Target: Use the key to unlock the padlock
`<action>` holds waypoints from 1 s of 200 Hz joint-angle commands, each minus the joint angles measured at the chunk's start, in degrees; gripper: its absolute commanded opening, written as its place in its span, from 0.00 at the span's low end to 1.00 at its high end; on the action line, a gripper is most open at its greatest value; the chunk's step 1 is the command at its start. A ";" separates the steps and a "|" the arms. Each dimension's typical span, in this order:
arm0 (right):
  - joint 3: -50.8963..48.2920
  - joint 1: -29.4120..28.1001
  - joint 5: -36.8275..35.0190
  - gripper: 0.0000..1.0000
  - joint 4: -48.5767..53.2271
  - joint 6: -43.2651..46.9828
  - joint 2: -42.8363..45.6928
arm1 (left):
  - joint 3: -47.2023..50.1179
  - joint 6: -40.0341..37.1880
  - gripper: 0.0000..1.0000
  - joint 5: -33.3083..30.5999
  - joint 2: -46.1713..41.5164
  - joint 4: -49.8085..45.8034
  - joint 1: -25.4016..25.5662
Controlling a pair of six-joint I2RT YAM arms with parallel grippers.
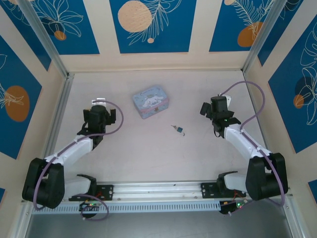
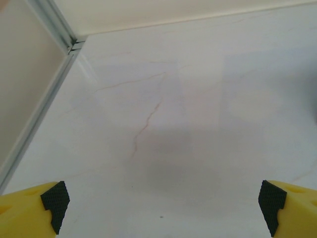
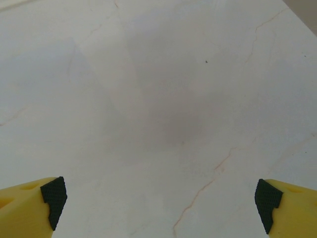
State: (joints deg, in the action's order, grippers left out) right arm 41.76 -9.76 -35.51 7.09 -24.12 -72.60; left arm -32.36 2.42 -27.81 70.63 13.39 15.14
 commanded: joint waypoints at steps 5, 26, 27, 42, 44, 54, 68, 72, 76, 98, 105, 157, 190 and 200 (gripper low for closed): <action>-3.93 1.53 -2.29 1.00 -11.25 5.08 -1.86 | 4.59 -6.71 0.99 0.90 4.43 16.00 -1.70; -8.04 2.80 -0.47 0.99 -20.43 7.70 -2.77 | 7.65 -6.06 0.99 8.09 7.40 22.65 -3.87; -8.29 2.90 -0.32 0.99 -21.01 7.87 -2.84 | 7.74 -6.09 0.99 8.50 7.54 22.87 -4.01; -13.89 4.04 3.13 1.00 -33.54 11.07 -3.46 | 10.07 -7.55 0.99 13.31 9.40 29.07 -5.13; -14.64 4.24 3.73 0.99 -34.86 11.25 -3.55 | 10.28 -7.72 0.99 13.93 9.65 29.66 -5.21; -17.90 5.41 6.98 0.99 -42.45 12.28 -4.42 | 10.81 -7.86 0.99 16.36 10.99 31.83 -5.98; -21.38 6.54 12.25 0.99 -51.80 15.12 -5.72 | 11.14 -8.35 0.99 19.97 13.87 35.08 -6.91; -22.39 7.21 14.35 1.00 -54.78 15.19 -6.97 | 10.88 -7.91 0.99 20.74 14.49 34.98 -7.53; -22.96 7.79 16.67 1.00 -56.11 15.01 -8.27 | 10.43 -7.13 0.99 21.88 15.18 34.36 -8.41; -21.97 9.02 23.84 0.99 -64.05 16.43 -15.82 | 8.52 -5.02 0.99 27.43 17.31 32.32 -11.80; -18.29 9.45 25.71 0.99 -53.71 16.73 -14.20 | 8.98 -4.97 0.99 27.37 18.07 34.57 -11.80; -18.97 8.35 24.41 0.99 -55.61 17.75 -14.71 | 8.73 -5.05 0.99 27.35 17.78 33.45 -11.81; -18.62 8.57 24.81 0.99 -55.07 17.62 -14.87 | 8.56 -5.05 0.99 27.36 17.83 33.15 -11.81; -18.34 9.17 26.03 0.99 -54.55 17.37 -14.94 | 8.43 -5.05 0.99 27.37 17.96 32.96 -11.80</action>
State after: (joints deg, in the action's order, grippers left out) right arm 22.13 -1.15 -11.44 -45.91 -8.19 -88.07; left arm -22.46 -3.36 -1.98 88.36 44.60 3.75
